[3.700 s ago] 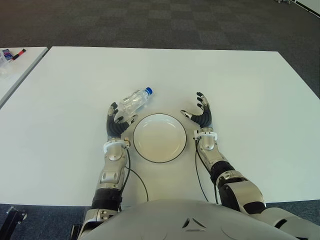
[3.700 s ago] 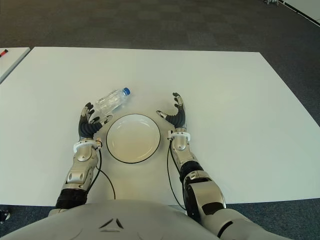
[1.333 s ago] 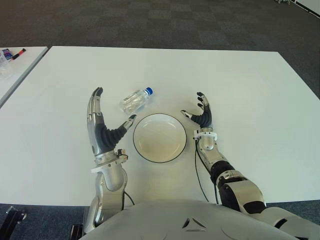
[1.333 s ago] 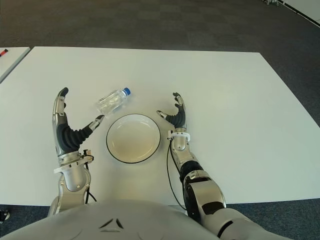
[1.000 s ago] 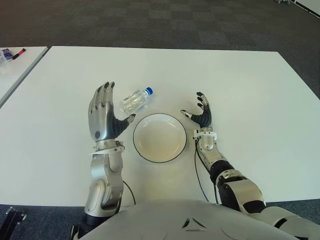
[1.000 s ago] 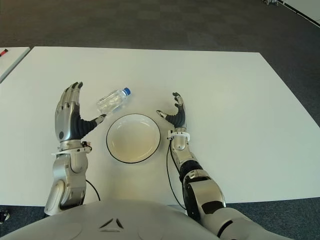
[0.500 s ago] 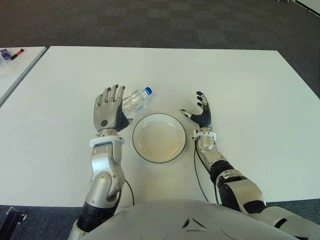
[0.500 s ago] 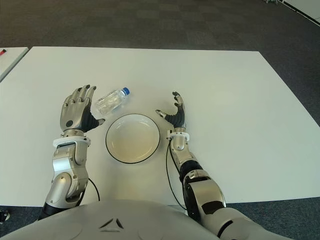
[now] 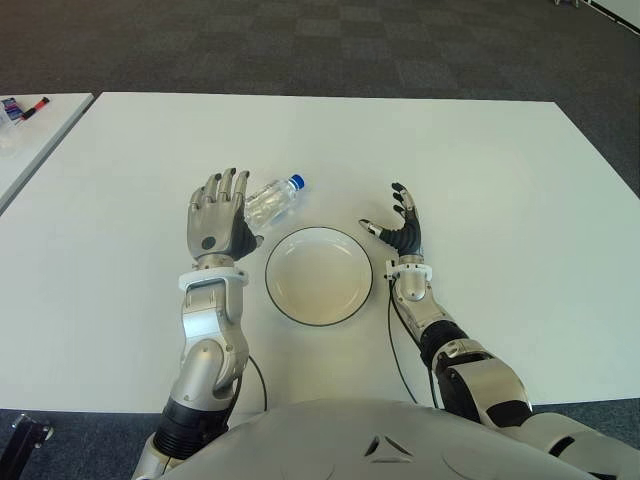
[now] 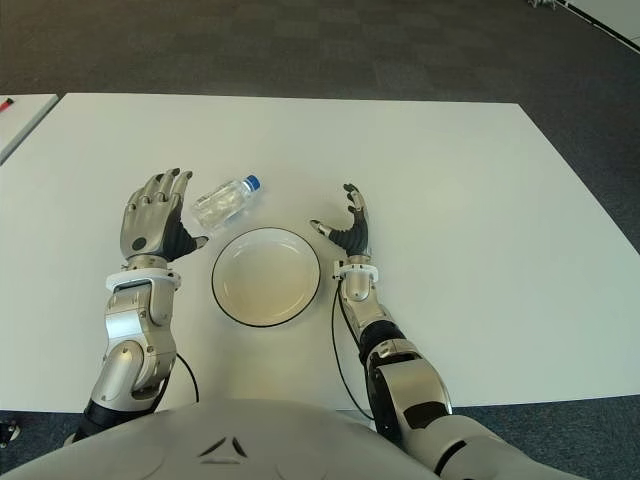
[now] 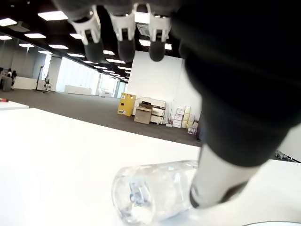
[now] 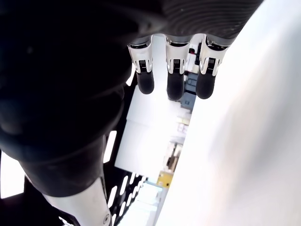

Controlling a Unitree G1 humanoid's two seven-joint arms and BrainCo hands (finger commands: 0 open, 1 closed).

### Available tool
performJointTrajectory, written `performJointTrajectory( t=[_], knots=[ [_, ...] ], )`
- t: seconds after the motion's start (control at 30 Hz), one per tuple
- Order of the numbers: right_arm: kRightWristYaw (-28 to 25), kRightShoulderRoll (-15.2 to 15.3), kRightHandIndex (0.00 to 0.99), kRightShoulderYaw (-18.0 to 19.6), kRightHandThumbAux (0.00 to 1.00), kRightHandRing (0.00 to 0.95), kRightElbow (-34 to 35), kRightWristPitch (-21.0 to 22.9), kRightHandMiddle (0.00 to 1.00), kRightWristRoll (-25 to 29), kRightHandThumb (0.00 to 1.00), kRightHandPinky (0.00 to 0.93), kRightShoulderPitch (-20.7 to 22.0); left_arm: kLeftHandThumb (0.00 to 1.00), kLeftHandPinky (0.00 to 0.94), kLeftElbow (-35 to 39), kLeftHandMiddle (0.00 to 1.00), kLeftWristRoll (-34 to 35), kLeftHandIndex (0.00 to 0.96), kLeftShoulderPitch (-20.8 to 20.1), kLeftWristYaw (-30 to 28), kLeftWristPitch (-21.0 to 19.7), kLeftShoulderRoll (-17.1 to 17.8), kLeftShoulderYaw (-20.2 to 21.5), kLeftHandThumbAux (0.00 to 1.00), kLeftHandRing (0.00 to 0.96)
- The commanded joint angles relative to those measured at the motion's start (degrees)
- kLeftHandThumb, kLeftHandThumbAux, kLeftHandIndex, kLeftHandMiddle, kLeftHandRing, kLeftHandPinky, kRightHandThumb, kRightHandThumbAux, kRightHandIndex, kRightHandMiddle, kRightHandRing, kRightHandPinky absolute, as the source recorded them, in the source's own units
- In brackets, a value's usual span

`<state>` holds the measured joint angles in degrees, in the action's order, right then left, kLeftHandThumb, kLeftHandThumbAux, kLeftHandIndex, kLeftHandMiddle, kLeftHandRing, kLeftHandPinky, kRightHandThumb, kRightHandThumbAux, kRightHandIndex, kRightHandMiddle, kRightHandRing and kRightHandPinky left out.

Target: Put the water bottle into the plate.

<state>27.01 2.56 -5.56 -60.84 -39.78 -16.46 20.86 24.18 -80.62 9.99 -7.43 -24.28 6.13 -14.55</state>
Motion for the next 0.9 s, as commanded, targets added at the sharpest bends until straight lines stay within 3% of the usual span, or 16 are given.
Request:
performJointTrajectory(
  t=[0.03,0.6,0.9],
  knots=[
    [-0.6,-0.5,0.128,0.0,0.895,0.104,-2.3,2.0,0.100,0.2,0.000,0.153,-2.4,0.000,0.000,-1.3,0.000,0.5,0.000,-0.6,-1.7,-0.4,0.1,-0.2,0.913,0.000],
    [1.0,-0.4,0.138,-0.6,0.887,0.112,-2.8,1.8,0.106,-0.7,0.000,0.155,-2.2,0.000,0.000,-3.3,0.000,2.8,0.000,-3.2,-2.2,-0.5,0.7,0.4,0.901,0.000],
    [2.3,-0.2,0.135,-1.5,0.880,0.109,-2.6,2.3,0.101,-1.8,0.000,0.153,-2.1,0.000,0.002,-6.7,0.000,6.6,0.000,-9.0,-2.9,-0.8,0.5,1.0,0.907,0.000]
  ],
)
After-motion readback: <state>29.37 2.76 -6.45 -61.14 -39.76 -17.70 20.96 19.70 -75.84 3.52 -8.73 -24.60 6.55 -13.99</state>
